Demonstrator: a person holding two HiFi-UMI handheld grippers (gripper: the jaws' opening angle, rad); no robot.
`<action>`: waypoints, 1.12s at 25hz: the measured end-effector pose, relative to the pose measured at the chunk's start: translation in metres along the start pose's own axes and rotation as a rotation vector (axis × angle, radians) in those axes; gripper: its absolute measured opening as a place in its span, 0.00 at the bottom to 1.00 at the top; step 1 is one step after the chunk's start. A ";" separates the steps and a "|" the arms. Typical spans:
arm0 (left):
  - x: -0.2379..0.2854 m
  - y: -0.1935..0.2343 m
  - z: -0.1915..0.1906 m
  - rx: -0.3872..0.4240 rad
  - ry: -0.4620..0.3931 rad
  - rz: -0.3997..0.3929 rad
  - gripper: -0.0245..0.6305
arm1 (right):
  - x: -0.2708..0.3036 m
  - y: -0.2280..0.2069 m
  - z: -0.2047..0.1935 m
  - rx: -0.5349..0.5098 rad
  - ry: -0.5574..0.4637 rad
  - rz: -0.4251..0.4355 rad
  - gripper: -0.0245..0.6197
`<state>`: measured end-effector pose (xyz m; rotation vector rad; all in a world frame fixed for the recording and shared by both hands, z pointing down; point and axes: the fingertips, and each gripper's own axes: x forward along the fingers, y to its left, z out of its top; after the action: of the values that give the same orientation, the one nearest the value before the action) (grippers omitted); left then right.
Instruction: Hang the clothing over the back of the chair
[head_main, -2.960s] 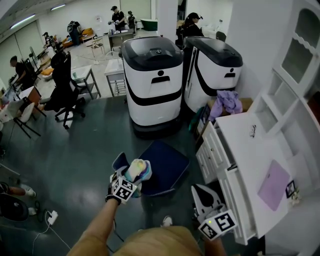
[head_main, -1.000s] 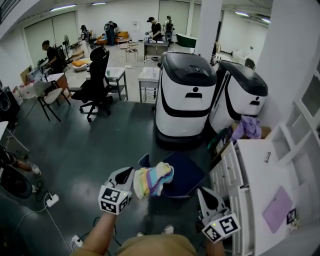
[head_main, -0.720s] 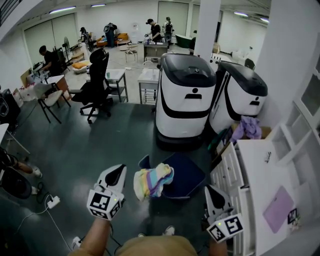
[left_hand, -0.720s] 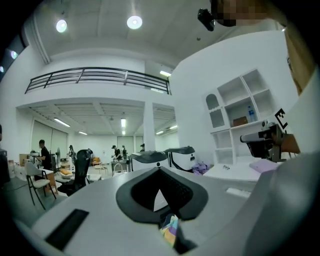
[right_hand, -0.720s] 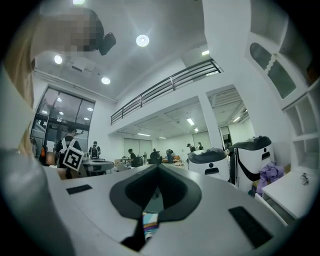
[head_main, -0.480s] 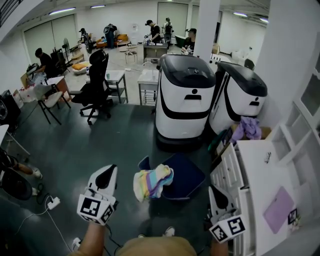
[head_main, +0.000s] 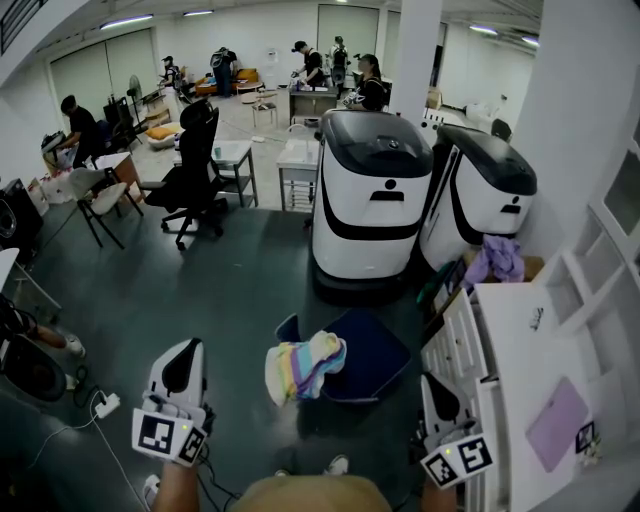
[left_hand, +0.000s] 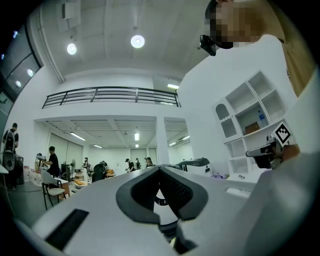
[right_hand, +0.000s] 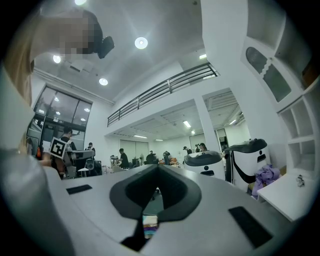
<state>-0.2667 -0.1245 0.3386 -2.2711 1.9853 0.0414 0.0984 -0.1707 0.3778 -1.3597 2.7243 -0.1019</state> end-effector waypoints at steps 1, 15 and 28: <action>-0.003 0.000 0.001 -0.002 -0.002 0.006 0.04 | 0.000 -0.001 0.001 0.001 -0.002 0.001 0.04; -0.021 -0.002 0.011 0.029 -0.038 0.042 0.04 | -0.002 -0.011 0.001 -0.001 -0.006 0.006 0.04; -0.036 0.000 -0.007 0.009 -0.007 0.089 0.04 | 0.007 -0.014 0.002 -0.020 0.022 0.037 0.04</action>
<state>-0.2724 -0.0902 0.3490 -2.1726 2.0780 0.0480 0.1057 -0.1842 0.3765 -1.3206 2.7741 -0.0871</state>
